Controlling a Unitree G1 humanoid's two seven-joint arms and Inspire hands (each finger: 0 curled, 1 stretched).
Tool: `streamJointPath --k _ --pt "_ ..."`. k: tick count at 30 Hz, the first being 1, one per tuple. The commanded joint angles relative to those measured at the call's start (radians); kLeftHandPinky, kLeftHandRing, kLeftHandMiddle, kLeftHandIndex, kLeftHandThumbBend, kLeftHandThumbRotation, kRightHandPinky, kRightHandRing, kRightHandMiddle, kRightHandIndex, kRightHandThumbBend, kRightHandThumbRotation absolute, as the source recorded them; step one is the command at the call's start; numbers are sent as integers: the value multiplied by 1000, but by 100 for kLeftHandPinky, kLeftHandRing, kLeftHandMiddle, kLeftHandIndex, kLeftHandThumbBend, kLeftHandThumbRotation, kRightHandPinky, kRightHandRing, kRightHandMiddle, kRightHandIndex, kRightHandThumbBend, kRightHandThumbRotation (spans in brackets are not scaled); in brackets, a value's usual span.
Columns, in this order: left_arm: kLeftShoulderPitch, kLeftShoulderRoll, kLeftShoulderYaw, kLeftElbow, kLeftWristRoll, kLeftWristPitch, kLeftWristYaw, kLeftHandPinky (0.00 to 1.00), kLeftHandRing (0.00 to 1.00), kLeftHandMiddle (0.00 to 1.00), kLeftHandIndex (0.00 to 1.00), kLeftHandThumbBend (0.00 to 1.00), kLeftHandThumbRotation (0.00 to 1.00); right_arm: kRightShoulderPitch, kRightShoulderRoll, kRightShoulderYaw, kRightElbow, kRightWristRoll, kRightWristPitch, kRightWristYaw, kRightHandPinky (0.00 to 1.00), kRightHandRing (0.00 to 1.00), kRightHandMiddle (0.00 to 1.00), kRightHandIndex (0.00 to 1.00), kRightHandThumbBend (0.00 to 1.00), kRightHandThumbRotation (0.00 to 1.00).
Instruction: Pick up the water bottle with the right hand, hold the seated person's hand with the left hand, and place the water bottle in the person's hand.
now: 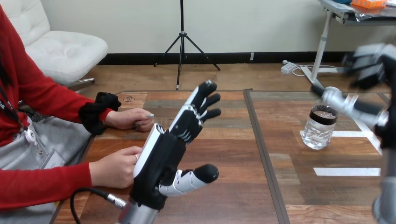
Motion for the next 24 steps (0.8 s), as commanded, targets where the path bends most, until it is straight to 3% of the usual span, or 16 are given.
streamJointPath --k 1,18,24 --pt "-54 -9 19 7 2 -24 2 87 94 97 98 91 70 -71 -38 -17 0 -6 -30 13 49 59 63 63 92 25" --pt "-45 -18 21 8 9 -32 2 87 94 97 97 91 71 -153 -102 -20 61 -26 -22 57 56 68 71 72 91 28" --pt "-40 -22 25 4 22 -38 10 87 94 97 97 90 72 -203 -127 -14 121 -40 -29 74 60 71 73 74 93 31"
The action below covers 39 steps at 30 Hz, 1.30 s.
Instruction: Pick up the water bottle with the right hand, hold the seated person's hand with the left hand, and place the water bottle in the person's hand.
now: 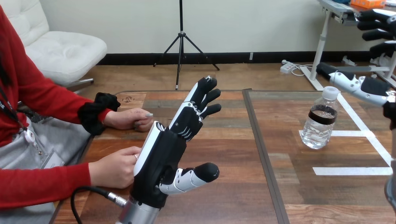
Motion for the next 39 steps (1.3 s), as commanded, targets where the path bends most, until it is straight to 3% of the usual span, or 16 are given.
streamJointPath --k 1,17,23,39 --pt "-32 -10 13 -2 13 -21 11 87 94 97 97 90 72 -113 -50 9 56 -16 -10 13 60 71 73 74 93 31" --pt "-23 -21 10 -6 20 -24 12 87 94 97 98 90 72 -291 -138 69 329 -80 -19 41 61 71 75 78 97 42" --pt "-19 -25 6 -5 15 -28 8 88 95 97 98 89 71 -360 -154 99 433 -98 12 58 62 74 77 79 99 44" --pt "-13 -33 -1 7 5 -48 -6 90 95 98 98 87 70 -573 -198 224 824 -195 -7 19 63 80 81 82 100 47"
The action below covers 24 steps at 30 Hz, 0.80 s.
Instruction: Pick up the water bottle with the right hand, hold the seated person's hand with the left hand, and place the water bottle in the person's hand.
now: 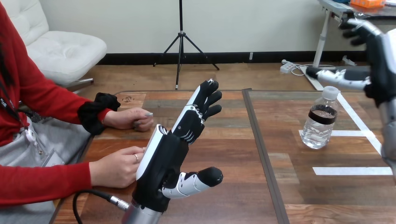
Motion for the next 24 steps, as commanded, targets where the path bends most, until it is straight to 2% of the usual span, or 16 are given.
streamJointPath --k 1,5,12,24 --pt "-31 -14 -6 8 -16 -40 -4 90 95 98 98 87 70 -199 -53 72 189 -53 -19 -36 64 81 81 82 100 47" --pt "-28 -18 -2 8 -12 -47 -1 90 95 98 98 86 70 -241 -57 102 273 -79 -33 -58 66 84 82 82 100 48" --pt "-16 -26 -2 0 -13 -50 4 89 94 97 98 86 71 -313 -53 162 403 -131 -10 -81 69 87 82 83 100 51" --pt "6 -20 -1 -19 -6 -44 8 88 94 97 98 87 71 -390 -32 224 541 -150 22 -88 73 87 84 85 100 58"
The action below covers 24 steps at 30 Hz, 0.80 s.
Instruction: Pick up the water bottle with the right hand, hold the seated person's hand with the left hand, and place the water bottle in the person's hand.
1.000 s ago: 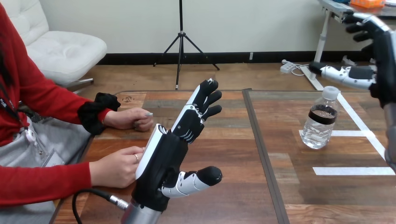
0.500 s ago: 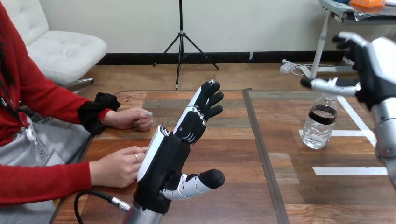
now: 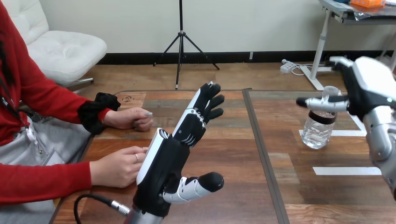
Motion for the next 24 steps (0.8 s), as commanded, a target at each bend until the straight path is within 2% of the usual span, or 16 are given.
streamJointPath --k 1,24 --pt "-18 -9 1 -20 -4 -23 13 88 94 97 98 87 71 -203 -27 38 93 -14 16 -48 73 87 84 85 100 58" --pt "18 0 -2 -56 -9 -26 11 89 94 97 99 86 71 -239 7 97 188 4 57 -10 69 83 81 84 100 61"
